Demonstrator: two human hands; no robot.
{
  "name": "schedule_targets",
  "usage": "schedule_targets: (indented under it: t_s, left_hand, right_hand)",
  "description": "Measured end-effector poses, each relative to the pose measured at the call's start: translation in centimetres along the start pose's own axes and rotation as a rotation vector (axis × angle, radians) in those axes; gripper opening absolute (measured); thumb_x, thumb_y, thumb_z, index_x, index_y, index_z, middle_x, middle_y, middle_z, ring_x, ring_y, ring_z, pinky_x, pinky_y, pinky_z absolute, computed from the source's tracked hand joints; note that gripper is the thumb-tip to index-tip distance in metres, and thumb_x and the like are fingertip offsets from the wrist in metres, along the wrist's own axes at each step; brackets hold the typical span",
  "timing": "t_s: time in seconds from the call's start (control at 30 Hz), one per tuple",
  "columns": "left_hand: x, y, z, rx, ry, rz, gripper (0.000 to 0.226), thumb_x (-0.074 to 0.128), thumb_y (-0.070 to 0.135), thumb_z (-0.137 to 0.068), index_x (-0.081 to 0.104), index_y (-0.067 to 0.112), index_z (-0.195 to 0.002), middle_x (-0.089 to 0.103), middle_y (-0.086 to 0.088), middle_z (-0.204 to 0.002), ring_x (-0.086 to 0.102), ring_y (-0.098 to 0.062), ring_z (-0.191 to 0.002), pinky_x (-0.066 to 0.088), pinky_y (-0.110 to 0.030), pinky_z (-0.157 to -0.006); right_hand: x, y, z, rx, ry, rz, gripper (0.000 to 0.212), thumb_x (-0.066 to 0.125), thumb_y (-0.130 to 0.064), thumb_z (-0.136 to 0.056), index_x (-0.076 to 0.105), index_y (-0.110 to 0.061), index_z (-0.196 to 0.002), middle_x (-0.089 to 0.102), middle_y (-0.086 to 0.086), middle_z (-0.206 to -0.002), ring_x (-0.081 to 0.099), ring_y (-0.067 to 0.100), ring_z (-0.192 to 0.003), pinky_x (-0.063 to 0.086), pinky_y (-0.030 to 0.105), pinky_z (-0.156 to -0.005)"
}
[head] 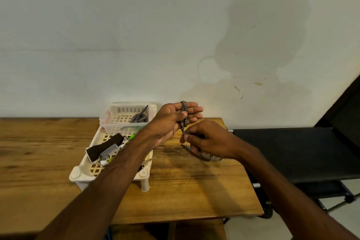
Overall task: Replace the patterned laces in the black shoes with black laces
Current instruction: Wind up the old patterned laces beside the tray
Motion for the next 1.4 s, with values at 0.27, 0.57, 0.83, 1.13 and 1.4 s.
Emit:
schedule_targets:
  t_s: [0.27, 0.57, 0.83, 1.13, 1.4]
  left_hand:
    - [0.7, -0.7, 0.2, -0.143, -0.043, -0.402, 0.031, 0.037, -0.006, -0.102, 0.066, 0.004, -0.097, 0.060, -0.007, -0.074, 0.051, -0.017, -0.066, 0.044, -0.025, -0.061]
    - [1.7, 0.6, 1.5, -0.256, -0.309, -0.180, 0.053, 0.032, 0.031, -0.112, 0.060, -0.010, -0.128, 0.030, 0.003, -0.069, 0.027, -0.011, -0.062, 0.025, -0.026, -0.059]
    - [1.5, 0.9, 0.9, -0.048, -0.126, 0.223, 0.032, 0.040, -0.001, -0.105, 0.058, -0.007, -0.131, 0.073, -0.013, -0.107, 0.071, -0.021, -0.098, 0.060, -0.025, -0.083]
    - [0.0, -0.2, 0.2, -0.068, 0.031, -0.279, 0.030, 0.038, 0.006, -0.109, 0.067, 0.004, -0.116, 0.077, -0.010, -0.099, 0.074, -0.021, -0.095, 0.057, -0.034, -0.088]
    - [0.9, 0.7, 1.8, -0.285, -0.295, -0.217, 0.053, 0.034, 0.043, -0.110, 0.064, 0.000, -0.098, 0.038, 0.002, -0.063, 0.038, -0.013, -0.059, 0.029, -0.028, -0.061]
  right_hand:
    - [-2.6, 0.2, 1.1, -0.023, 0.139, -0.173, 0.021, 0.057, -0.017, -0.104, 0.076, -0.012, -0.097, 0.064, -0.007, -0.067, 0.055, 0.002, -0.060, 0.041, 0.017, -0.058]
    - [-3.2, 3.0, 0.4, 0.034, 0.461, -0.097, 0.017, 0.065, -0.031, -0.099, 0.076, -0.020, -0.093, 0.071, -0.013, -0.075, 0.065, 0.008, -0.070, 0.051, 0.029, -0.063]
    - [0.2, 1.3, -0.3, 0.070, 0.123, -0.038, 0.020, 0.057, -0.016, -0.104, 0.075, -0.018, -0.093, 0.067, -0.008, -0.076, 0.061, -0.005, -0.065, 0.044, 0.011, -0.058]
    - [-1.9, -0.1, 0.7, -0.032, 0.080, -0.215, 0.025, 0.059, -0.022, -0.103, 0.078, -0.012, -0.092, 0.058, -0.008, -0.062, 0.047, 0.007, -0.055, 0.039, 0.021, -0.053]
    - [-4.2, 1.3, 1.1, 0.133, 0.345, -0.590, 0.023, 0.049, -0.018, -0.107, 0.067, -0.006, -0.102, 0.047, 0.002, -0.065, 0.040, 0.013, -0.052, 0.029, 0.024, -0.046]
Point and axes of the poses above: each hand's wrist, its own z-axis away from the middle knuckle, its own x-axis out of the palm, y = z × x, the point moved 1 cm from there along -z, towards the middle knuckle
